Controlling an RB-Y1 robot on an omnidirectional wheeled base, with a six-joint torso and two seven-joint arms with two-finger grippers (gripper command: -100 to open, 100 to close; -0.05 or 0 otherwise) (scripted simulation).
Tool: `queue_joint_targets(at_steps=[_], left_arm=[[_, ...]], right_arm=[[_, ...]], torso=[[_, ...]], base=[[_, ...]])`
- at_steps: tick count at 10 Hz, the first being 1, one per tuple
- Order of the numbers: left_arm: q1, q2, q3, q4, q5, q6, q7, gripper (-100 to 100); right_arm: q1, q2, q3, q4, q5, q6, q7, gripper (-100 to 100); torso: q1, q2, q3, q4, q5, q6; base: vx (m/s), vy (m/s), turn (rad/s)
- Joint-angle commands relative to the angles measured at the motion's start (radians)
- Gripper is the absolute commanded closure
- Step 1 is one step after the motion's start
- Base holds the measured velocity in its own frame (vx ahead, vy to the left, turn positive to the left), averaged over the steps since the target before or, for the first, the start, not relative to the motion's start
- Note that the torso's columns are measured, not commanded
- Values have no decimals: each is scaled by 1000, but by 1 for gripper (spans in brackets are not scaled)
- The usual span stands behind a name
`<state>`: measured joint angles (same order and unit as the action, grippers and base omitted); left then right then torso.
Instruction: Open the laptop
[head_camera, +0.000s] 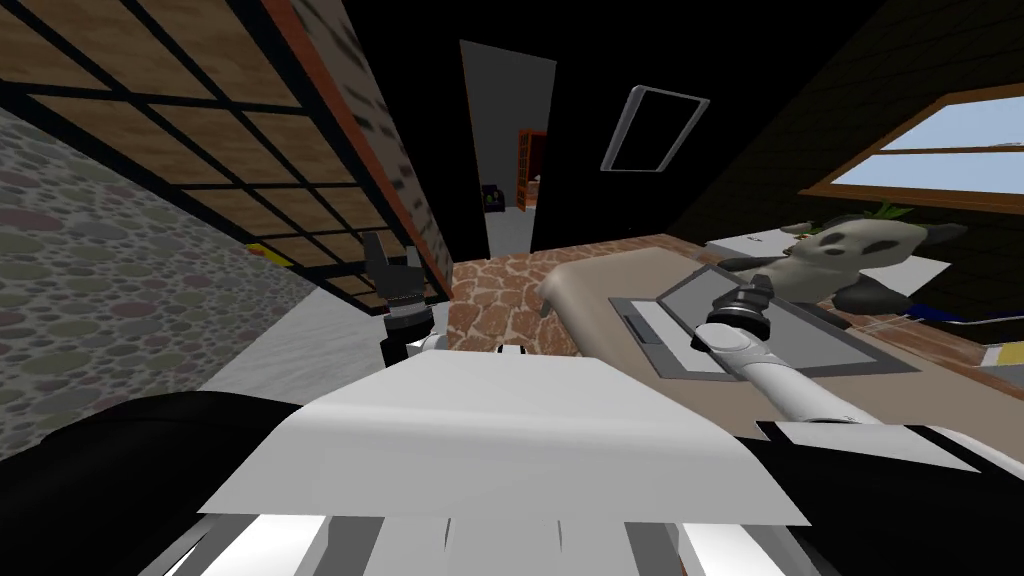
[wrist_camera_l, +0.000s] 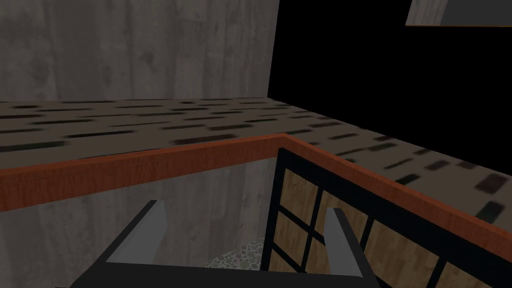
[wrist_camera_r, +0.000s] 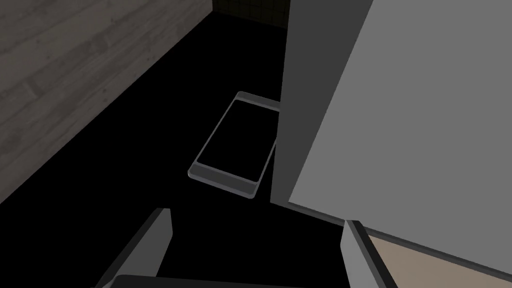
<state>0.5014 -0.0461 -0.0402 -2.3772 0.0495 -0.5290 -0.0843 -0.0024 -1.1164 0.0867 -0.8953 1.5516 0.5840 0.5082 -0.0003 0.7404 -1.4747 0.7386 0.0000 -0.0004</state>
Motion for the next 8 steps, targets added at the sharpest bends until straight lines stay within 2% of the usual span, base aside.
queue_joint_targets(at_steps=[1,2,3,4,5,6,7,8], left_arm=[[0,0,0,0,0,0,0,0],[0,0,0,0,0,0,0,0],[0,0,0,0,0,0,0,0],[0,0,0,0,0,0,0,0],[0,0,0,0,0,0,0,0],[0,0,0,0,0,0,0,0],[0,0,0,0,0,0,0,0],[0,0,0,0,0,0,0,0]], right_arm=[[53,-32,34,22,66,40,-70,-100],[80,-54,46,20,93,62,-95,-100],[98,-54,46,20,93,62,-95,-100],[143,-75,59,19,120,84,-120,-100],[143,-75,59,19,120,84,-120,-100],[187,-95,71,18,145,106,-143,-100],[187,-95,71,18,145,106,-143,-100],[231,-113,84,17,169,128,-166,-100]], torso=[[0,-2,-1,0,0,1],[0,-2,-1,0,0,0],[0,2,1,1,0,0],[-1,-3,-1,0,0,1],[0,-5,-3,-1,0,0],[0,-7,-4,-2,0,1],[0,-4,-3,-1,0,0],[1,-4,-2,-1,0,0]], base=[[-159,-56,189],[-261,-64,384],[-181,-67,237],[-164,-58,301],[-125,-50,111],[-138,-50,184],[-125,-29,160],[-130,-20,326]])
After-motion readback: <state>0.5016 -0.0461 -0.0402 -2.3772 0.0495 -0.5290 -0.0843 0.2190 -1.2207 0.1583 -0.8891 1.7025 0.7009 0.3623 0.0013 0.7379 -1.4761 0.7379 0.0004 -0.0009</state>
